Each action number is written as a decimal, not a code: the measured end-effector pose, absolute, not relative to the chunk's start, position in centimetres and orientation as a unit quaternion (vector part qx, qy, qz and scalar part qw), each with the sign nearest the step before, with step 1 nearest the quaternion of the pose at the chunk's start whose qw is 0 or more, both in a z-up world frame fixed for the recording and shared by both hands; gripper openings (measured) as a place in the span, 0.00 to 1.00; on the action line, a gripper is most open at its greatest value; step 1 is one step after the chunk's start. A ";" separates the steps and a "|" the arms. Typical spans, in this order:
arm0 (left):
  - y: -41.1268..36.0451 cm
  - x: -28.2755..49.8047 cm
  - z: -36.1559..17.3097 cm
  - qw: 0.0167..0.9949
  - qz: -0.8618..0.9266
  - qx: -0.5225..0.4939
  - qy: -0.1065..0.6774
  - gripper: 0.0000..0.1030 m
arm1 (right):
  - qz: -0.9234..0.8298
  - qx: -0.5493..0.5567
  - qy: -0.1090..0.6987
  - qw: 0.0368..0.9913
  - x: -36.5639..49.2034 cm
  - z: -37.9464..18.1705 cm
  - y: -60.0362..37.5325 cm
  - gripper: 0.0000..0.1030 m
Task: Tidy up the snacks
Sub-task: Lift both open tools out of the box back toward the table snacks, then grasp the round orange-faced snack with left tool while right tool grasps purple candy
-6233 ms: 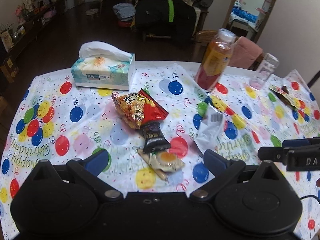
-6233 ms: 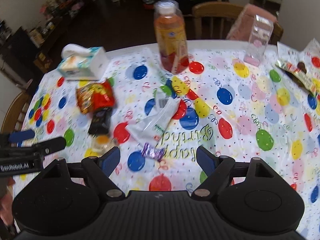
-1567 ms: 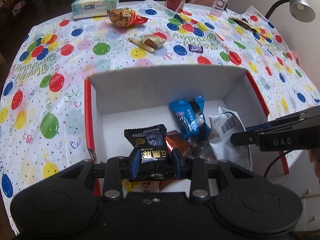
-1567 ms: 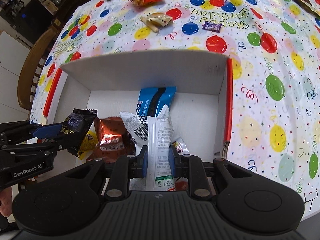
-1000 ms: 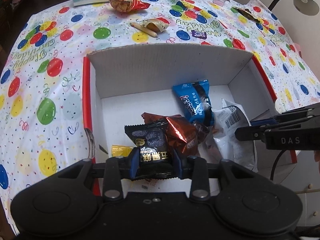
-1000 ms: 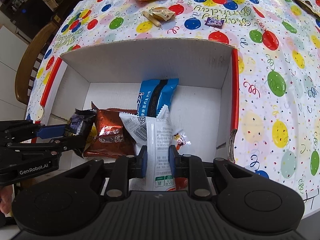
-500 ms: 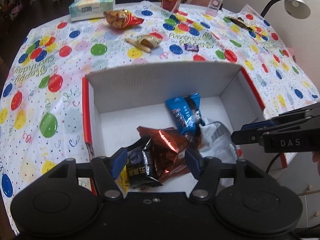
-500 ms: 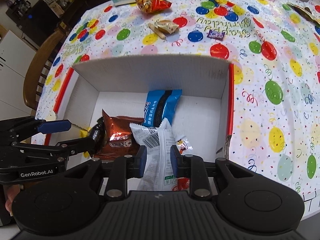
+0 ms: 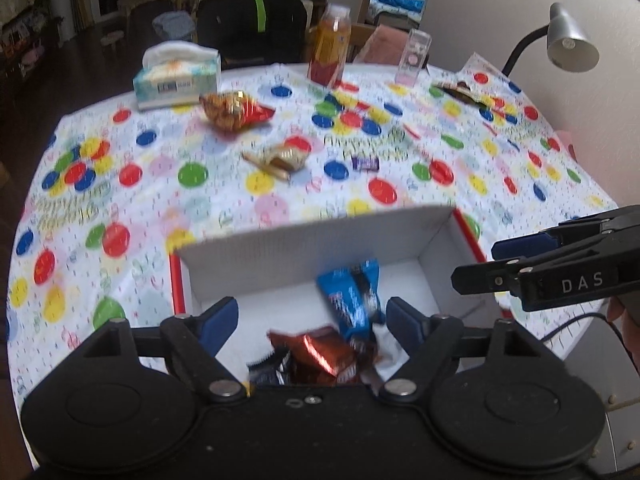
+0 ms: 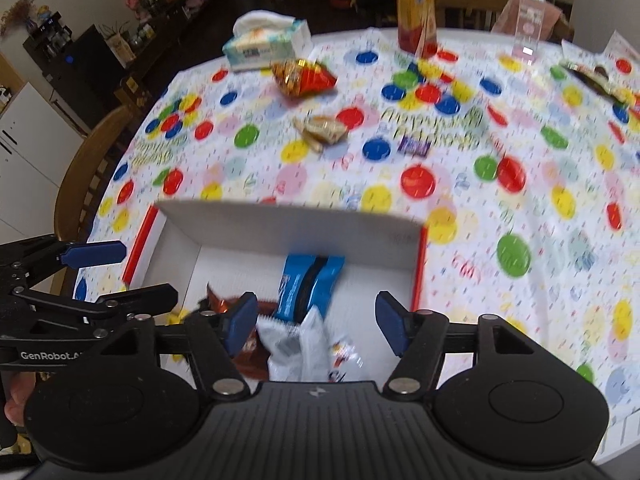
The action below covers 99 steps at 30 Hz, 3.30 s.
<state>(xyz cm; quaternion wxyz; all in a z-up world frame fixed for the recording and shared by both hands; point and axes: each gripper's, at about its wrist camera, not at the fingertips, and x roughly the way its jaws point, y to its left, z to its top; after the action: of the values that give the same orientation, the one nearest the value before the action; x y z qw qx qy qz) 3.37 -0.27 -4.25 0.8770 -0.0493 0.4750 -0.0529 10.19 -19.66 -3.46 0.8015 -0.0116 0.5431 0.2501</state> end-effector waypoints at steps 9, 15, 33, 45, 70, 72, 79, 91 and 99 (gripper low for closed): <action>-0.7 6.7 -2.0 0.897 -0.030 -0.031 0.440 0.92 | 0.253 -0.018 0.518 0.817 14.3 -1.5 -20.2 0.64; -0.6 9.7 -1.6 0.900 -0.013 -0.044 0.433 1.00 | 0.258 -0.024 0.508 0.821 17.4 -1.6 -20.5 0.73; 0.0 22.1 -5.3 0.880 0.031 -0.065 0.470 1.00 | 0.243 -0.062 0.539 0.804 28.8 -7.4 -20.2 0.73; -1.4 28.3 -10.3 0.851 0.031 -0.063 0.521 0.98 | 0.239 -0.055 0.582 0.776 34.2 -12.8 -19.0 0.73; -1.6 32.6 -16.4 0.812 0.051 -0.054 0.579 0.59 | 0.244 -0.114 0.601 0.753 35.6 -18.4 -15.3 0.36; -1.5 32.6 -16.5 0.811 0.053 -0.053 0.580 0.52 | 0.245 -0.126 0.595 0.755 35.3 -18.4 -15.0 0.33; -1.4 32.6 -16.2 0.818 0.052 -0.051 0.570 0.36 | 0.239 -0.131 0.587 0.762 35.0 -18.1 -14.9 0.20; -0.7 31.7 -14.9 0.823 0.041 -0.079 0.561 0.00 | 0.224 -0.064 0.596 0.769 35.0 -16.3 -17.3 0.18; -0.6 31.4 -15.2 0.820 0.045 -0.071 0.566 0.21 | 0.224 -0.048 0.594 0.771 34.0 -15.3 -18.5 0.18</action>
<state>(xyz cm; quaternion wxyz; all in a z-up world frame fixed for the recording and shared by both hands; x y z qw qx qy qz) 31.42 -0.58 -15.18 0.8200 -0.0709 0.5661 0.0454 33.95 -18.53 -15.26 0.7709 -0.0480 0.5945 0.2236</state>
